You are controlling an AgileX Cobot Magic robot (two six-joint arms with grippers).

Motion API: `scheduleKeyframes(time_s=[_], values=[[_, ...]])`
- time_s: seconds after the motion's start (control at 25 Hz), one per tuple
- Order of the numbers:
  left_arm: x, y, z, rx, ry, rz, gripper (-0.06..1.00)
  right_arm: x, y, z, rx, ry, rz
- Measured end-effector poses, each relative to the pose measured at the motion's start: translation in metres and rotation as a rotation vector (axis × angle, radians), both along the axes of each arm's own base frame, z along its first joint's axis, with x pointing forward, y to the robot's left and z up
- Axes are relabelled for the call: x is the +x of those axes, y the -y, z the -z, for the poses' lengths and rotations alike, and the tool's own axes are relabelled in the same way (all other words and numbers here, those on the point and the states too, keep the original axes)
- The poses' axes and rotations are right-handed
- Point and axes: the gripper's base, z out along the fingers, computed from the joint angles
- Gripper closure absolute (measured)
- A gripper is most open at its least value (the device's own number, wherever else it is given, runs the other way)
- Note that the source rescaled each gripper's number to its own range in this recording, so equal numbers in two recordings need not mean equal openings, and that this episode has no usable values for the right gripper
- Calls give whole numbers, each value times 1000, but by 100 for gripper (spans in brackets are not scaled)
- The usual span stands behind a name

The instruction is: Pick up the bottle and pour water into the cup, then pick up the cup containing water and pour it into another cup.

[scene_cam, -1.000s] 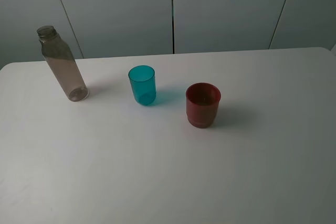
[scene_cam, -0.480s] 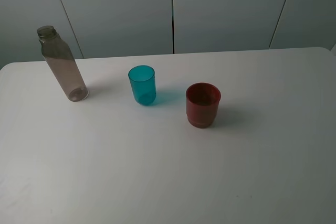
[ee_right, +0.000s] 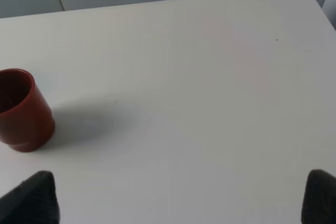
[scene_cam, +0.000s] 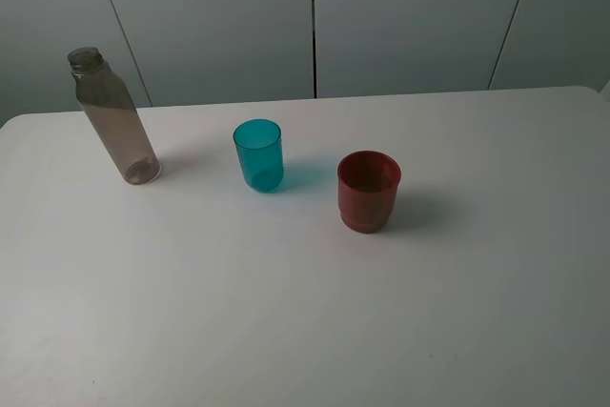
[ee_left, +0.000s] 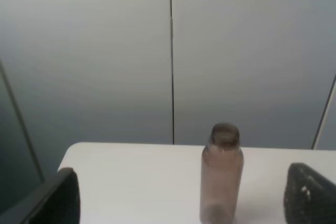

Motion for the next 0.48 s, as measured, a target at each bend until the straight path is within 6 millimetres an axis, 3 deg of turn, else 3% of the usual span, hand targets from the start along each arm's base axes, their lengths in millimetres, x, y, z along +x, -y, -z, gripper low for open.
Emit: scheduleKeyframes(time_s=[0.12, 0.24, 0.32, 0.48], values=[[-48, -6, 21, -26, -51, -35, -4, 0, 0, 0, 0, 0, 0], [-77, -8, 36, -25, -37, -33, -4, 0, 0, 0, 0, 0, 0], [-81, -5, 39, -28, -37, 6, -4, 0, 0, 0, 0, 0, 0], [-69, 4, 55, 22, -114, 103, -4, 0, 0, 0, 0, 0, 0]])
